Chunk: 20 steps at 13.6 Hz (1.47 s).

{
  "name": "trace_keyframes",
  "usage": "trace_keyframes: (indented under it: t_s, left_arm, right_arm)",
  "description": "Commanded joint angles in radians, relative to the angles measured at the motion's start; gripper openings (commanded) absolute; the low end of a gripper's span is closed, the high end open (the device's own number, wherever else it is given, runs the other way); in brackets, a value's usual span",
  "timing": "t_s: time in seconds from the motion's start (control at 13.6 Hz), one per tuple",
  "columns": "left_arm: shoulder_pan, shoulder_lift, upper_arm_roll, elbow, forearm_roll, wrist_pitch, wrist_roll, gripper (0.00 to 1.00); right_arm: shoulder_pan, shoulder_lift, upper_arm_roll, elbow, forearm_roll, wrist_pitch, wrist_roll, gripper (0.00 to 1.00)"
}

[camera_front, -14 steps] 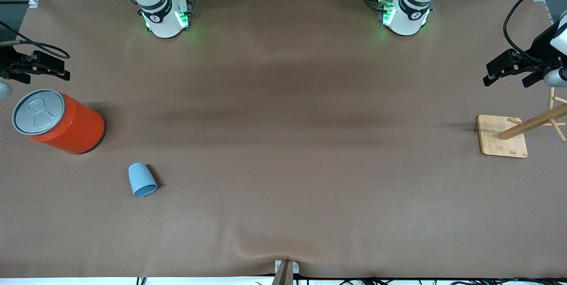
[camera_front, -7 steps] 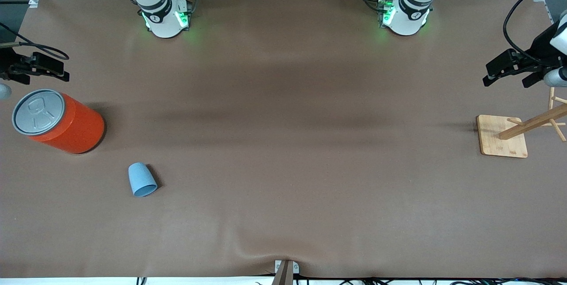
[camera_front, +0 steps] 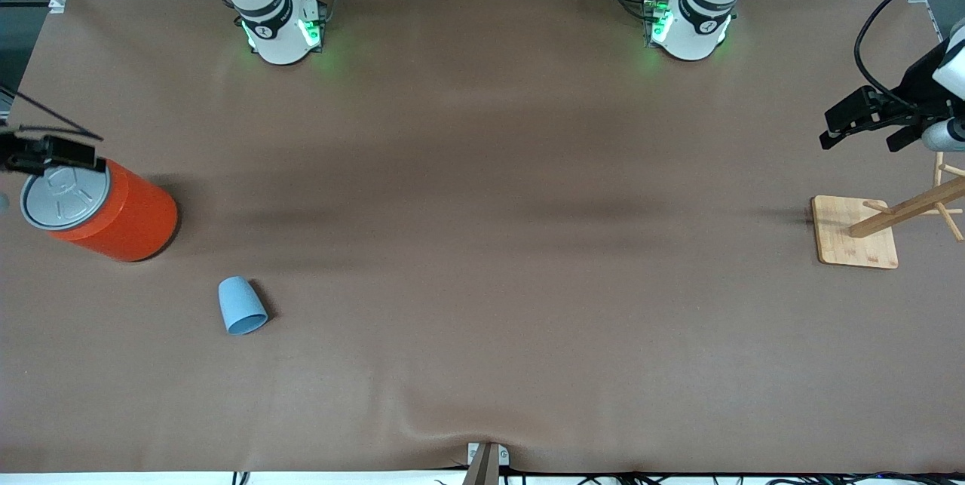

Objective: Flip cup
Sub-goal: 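Reach the right gripper down to the light blue cup lying sideways, then close the right gripper on the blue cup's base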

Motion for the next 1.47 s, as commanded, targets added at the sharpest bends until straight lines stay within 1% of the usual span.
trace_keyframes:
  t_s: [0.0,0.22,0.29,0.37,0.51,0.66,0.81,0.88,1.03,1.17,1.25,1.39]
  left_arm:
    - [0.000,0.012,-0.002,0.029,0.017,-0.025,0.019,1.00]
    - [0.000,0.011,-0.034,0.029,0.086,-0.031,0.002,1.00]
    - [0.003,0.011,-0.035,0.028,0.086,-0.031,-0.022,1.00]
    - [0.005,0.011,-0.035,0.028,0.088,-0.031,-0.047,1.00]
    - [0.005,0.011,-0.035,0.028,0.088,-0.031,-0.056,1.00]
    - [0.001,0.011,-0.035,0.028,0.088,-0.033,-0.054,1.00]
    - [0.005,0.011,-0.035,0.028,0.088,-0.033,-0.053,1.00]
    - [0.006,0.011,-0.035,0.028,0.088,-0.033,-0.053,1.00]
    - [0.005,0.011,-0.035,0.029,0.088,-0.033,-0.050,1.00]
    - [0.000,0.011,-0.036,0.029,0.088,-0.033,-0.048,1.00]
    - [-0.002,0.011,-0.035,0.029,0.088,-0.033,-0.048,1.00]
    - [0.001,0.011,-0.035,0.029,0.088,-0.033,-0.047,1.00]
  right_arm:
    - [0.004,0.074,0.012,0.017,0.005,0.064,-0.021,1.00]
    - [0.051,0.154,0.015,0.017,0.002,0.145,-0.023,1.00]
    - [0.066,0.192,0.015,0.017,0.003,0.194,-0.025,1.00]
    - [0.091,0.250,0.015,0.017,0.003,0.252,-0.043,1.00]
    - [0.129,0.353,0.013,0.017,-0.011,0.378,-0.101,1.00]
    - [0.116,0.407,0.015,0.017,-0.008,0.464,-0.245,1.00]
    - [0.122,0.436,0.013,0.012,-0.006,0.512,-0.358,1.00]
    - [0.128,0.452,0.013,-0.004,-0.006,0.516,-0.376,1.00]
    - [0.140,0.455,0.013,-0.069,-0.006,0.579,-0.383,1.00]
    - [0.145,0.461,0.013,-0.080,-0.020,0.631,-0.454,1.00]
    - [0.139,0.482,0.013,-0.081,-0.041,0.675,-0.469,1.00]
    - [0.133,0.509,0.013,-0.081,-0.047,0.713,-0.489,1.00]
